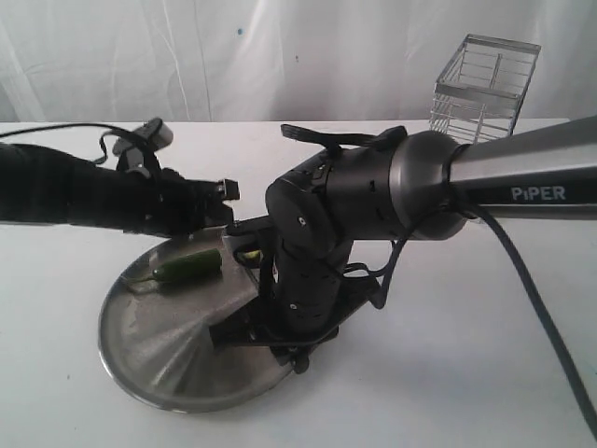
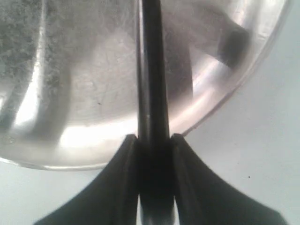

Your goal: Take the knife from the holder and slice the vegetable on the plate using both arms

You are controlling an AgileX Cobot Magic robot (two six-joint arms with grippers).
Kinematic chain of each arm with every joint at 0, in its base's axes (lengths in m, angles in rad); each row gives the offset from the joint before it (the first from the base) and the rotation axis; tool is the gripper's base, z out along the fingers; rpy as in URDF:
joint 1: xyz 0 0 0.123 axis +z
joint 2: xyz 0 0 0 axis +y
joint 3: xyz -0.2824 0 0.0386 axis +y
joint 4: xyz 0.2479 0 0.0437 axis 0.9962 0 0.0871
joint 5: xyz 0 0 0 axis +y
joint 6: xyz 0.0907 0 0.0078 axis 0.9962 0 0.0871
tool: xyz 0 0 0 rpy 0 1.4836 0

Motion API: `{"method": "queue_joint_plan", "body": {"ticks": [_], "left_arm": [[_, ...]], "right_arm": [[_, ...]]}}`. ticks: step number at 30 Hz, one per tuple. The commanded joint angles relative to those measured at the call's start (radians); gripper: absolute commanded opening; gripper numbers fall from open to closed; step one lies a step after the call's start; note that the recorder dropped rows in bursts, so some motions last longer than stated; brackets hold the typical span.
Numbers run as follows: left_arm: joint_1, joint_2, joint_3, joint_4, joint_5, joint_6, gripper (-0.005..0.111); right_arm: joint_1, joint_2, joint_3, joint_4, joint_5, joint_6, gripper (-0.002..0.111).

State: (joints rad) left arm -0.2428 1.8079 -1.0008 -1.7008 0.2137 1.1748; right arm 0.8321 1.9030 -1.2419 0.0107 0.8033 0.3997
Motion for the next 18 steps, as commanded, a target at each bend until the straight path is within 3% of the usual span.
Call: {"method": "queue_joint_plan", "body": {"ticks": [1,6,8,13,18], "left_arm": [[0.002,-0.107,-0.009,0.006,-0.092,0.033,0.000],[0.002,-0.179,-0.007,0.057,-0.263,0.063,0.000],[0.002,-0.205,-0.007,0.065,-0.266,0.064,0.000],[0.002,-0.289,-0.007,0.136,-0.080,0.134,0.000],[0.002,-0.341,-0.007,0.483,0.110,0.098,0.000]], "right_arm": [[-0.005,-0.019,-0.002,-0.011,-0.015,-0.004,0.000],[-0.005,-0.023,-0.002,-0.011,-0.027,-0.016,0.000],[-0.005,-0.035,-0.002,-0.019,-0.040,-0.032,0.000],[-0.005,-0.108,-0.002,-0.086,-0.029,-0.032,0.000],[-0.005,-0.192,-0.001,-0.143,0.028,-0.043,0.000]]}}
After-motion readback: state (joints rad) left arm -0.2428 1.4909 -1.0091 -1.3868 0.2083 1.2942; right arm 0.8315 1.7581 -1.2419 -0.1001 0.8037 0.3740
